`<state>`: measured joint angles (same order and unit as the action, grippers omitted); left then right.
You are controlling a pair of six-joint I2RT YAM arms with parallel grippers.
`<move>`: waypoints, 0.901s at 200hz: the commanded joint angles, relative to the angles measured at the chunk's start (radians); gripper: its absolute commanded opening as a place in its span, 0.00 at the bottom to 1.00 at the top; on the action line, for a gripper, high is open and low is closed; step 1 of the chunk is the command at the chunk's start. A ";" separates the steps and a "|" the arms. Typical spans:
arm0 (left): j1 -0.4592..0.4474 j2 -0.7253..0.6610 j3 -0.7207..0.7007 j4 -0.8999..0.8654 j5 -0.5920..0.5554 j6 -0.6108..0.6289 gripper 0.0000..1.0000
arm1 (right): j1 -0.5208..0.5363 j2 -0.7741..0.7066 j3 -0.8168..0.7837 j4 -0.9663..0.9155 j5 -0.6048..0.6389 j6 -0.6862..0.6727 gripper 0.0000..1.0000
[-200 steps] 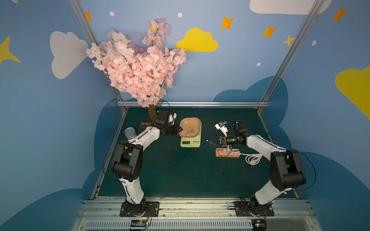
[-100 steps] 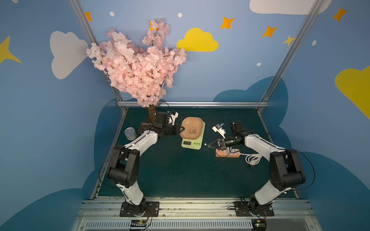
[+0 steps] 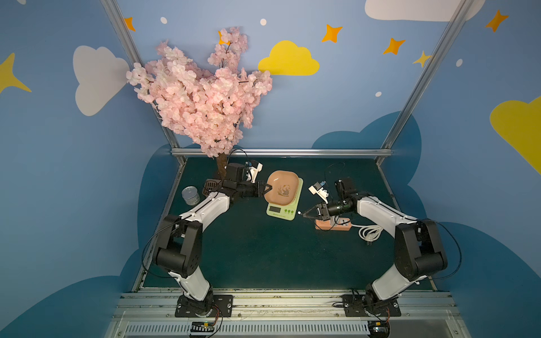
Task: Charge the electronic scale
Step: Insert the charging cable into the electronic scale.
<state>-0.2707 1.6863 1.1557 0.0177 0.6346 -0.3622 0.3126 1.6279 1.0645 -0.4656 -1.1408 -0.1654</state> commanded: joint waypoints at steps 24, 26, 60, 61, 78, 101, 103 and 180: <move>-0.008 -0.053 0.005 0.086 0.072 0.001 0.03 | 0.009 -0.044 0.002 0.040 0.019 0.006 0.00; -0.008 -0.053 0.004 0.087 0.073 0.001 0.03 | 0.008 -0.045 0.001 0.042 0.020 0.007 0.00; -0.017 -0.056 0.005 0.088 0.077 0.001 0.03 | 0.009 -0.053 -0.003 0.053 0.026 0.010 0.00; -0.017 -0.056 0.005 0.088 0.078 0.001 0.03 | 0.009 -0.053 -0.003 0.052 0.026 0.010 0.00; -0.019 -0.056 0.006 0.088 0.079 0.001 0.03 | 0.010 -0.053 -0.002 0.054 0.027 0.011 0.00; -0.021 -0.058 0.006 0.090 0.079 0.000 0.03 | 0.010 -0.050 -0.004 0.053 0.032 0.010 0.00; -0.021 -0.059 0.006 0.090 0.080 0.001 0.03 | 0.010 -0.051 -0.004 0.052 0.033 0.010 0.00; -0.028 -0.063 0.006 0.094 0.089 0.001 0.03 | 0.008 -0.060 -0.002 0.038 0.049 0.004 0.00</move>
<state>-0.2897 1.6695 1.1553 0.0574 0.6632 -0.3622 0.3180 1.6035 1.0641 -0.4232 -1.0969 -0.1570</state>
